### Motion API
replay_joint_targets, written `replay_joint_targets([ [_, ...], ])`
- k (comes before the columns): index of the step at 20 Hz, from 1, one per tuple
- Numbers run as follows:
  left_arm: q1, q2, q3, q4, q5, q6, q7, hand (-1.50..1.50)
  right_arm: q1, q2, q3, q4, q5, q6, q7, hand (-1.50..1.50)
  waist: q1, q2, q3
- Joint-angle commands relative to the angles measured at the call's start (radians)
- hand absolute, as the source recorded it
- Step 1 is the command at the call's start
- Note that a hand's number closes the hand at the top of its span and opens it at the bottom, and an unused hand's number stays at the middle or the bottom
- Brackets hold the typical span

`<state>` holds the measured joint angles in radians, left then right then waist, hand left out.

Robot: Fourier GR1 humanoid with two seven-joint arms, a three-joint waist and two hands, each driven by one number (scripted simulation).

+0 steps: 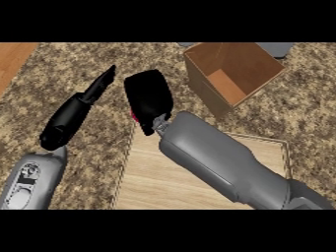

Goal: Pick the cupcake from the tray and place it in the cardboard box

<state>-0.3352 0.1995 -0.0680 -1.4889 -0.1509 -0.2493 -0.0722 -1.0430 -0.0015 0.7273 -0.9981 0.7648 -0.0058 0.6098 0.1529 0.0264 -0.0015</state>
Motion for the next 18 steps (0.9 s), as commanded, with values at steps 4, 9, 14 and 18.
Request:
replay_joint_targets([
  [4, -0.027, -0.005, 0.016, 0.023, -0.005, 0.015, 0.024, 0.00, -0.235, 0.002, 0.051, 0.027, -0.088, -0.126, 0.171, 1.50, -0.040, -0.015, -0.001],
  [9, -0.016, 0.011, 0.043, 0.012, 0.008, 0.014, 0.032, 0.00, -0.325, 0.002, -0.039, 0.120, -0.059, -0.304, 0.361, 1.50, -0.051, -0.016, -0.001],
  [14, 0.033, 0.027, 0.058, 0.009, 0.017, 0.003, 0.002, 0.00, -0.382, 0.001, -0.094, 0.268, -0.036, -0.426, 0.420, 1.50, -0.076, -0.013, -0.001],
  [18, 0.081, 0.050, 0.077, -0.015, 0.025, -0.011, -0.012, 0.00, -0.431, -0.024, -0.205, 0.368, -0.031, -0.438, 0.361, 1.50, -0.108, -0.016, 0.000],
])
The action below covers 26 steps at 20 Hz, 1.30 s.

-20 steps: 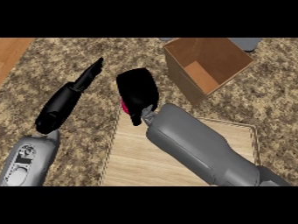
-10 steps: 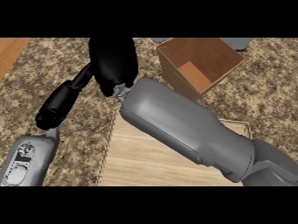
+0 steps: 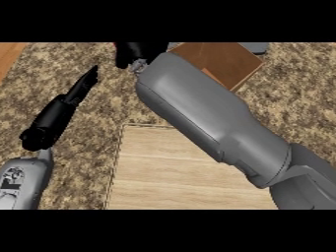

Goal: Pick the cupcake from the tray and place it in the cardboard box

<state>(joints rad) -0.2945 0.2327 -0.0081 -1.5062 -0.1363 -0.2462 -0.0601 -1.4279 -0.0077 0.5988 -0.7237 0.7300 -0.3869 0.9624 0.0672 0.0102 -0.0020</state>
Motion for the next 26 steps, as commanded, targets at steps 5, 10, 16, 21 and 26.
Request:
replay_joint_targets([
  [5, 0.063, 0.005, 0.026, -0.049, 0.020, -0.004, -0.001, 0.00, -0.060, -0.028, -0.107, 0.253, 0.027, -0.050, -0.062, 1.50, -0.027, -0.001, 0.001],
  [10, 0.068, 0.006, 0.012, -0.090, 0.003, -0.002, 0.032, 0.00, -0.022, -0.057, -0.175, 0.315, -0.070, 0.117, -0.171, 1.50, -0.030, -0.003, 0.002],
  [16, 0.047, -0.003, 0.014, -0.058, -0.019, 0.017, 0.014, 0.00, 0.012, -0.117, -0.259, 0.391, -0.157, 0.292, -0.307, 1.50, -0.036, 0.000, 0.002],
  [21, 0.081, 0.000, 0.015, -0.070, -0.014, 0.003, -0.009, 0.00, 0.054, -0.174, -0.279, 0.440, -0.175, 0.442, -0.374, 1.50, -0.040, -0.002, 0.002],
  [26, 0.115, 0.008, 0.030, -0.085, 0.001, -0.012, -0.019, 0.00, 0.105, -0.176, -0.319, 0.404, -0.222, 0.538, -0.529, -1.50, -0.043, -0.005, 0.002],
])
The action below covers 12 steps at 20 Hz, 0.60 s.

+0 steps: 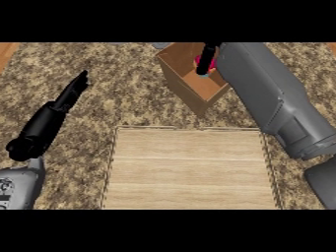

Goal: Pick the cupcake from the tray and place it in the cardboard box

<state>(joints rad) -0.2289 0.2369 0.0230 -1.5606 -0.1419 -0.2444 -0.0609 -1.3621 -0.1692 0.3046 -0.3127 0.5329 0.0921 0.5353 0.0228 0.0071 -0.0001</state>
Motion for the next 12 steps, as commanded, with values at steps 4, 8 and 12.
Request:
replay_joint_targets([
  [4, 0.015, 0.001, 0.014, -0.005, 0.000, 0.002, -0.001, 0.00, 0.081, -0.010, -0.056, -0.103, -0.039, -0.055, -0.217, -1.50, -0.014, -0.006, 0.001],
  [8, 0.015, -0.017, -0.003, -0.002, -0.002, 0.005, 0.004, 0.00, 0.085, -0.005, -0.255, -0.193, -0.198, -0.315, -0.319, -1.50, -0.005, -0.002, 0.005],
  [12, 0.010, -0.021, -0.002, -0.012, -0.003, 0.011, 0.013, 0.00, 0.108, 0.013, -0.438, -0.264, -0.349, -0.466, -0.354, -1.50, -0.013, -0.005, 0.005],
])
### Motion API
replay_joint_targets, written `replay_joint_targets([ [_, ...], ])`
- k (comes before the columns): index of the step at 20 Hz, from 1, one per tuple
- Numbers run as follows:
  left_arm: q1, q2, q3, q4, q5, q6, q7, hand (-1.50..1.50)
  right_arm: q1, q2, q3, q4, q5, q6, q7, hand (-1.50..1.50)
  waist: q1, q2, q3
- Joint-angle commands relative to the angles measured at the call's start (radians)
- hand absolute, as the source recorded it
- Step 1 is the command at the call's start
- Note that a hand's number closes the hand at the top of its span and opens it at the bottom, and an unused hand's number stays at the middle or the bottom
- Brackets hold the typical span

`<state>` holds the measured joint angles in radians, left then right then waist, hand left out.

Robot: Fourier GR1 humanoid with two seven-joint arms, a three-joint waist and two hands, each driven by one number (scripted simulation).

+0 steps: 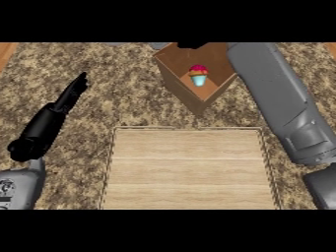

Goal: Pick the cupcake from the tray and place it in the cardboard box

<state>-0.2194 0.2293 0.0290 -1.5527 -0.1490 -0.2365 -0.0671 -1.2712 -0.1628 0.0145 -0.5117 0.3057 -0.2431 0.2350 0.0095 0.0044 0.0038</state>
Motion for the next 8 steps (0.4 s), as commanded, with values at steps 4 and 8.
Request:
replay_joint_targets([
  [4, -0.013, 0.006, 0.006, -0.025, 0.016, -0.016, 0.042, 0.00, 0.105, -0.027, -0.245, -0.067, -0.196, -0.163, -0.146, -1.50, 0.003, 0.002, -0.002],
  [8, 0.000, -0.024, -0.015, -0.024, -0.012, 0.011, 0.024, 0.00, 0.208, -0.024, -0.268, -0.101, -0.212, -0.194, -0.257, -1.50, -0.003, -0.001, -0.003],
])
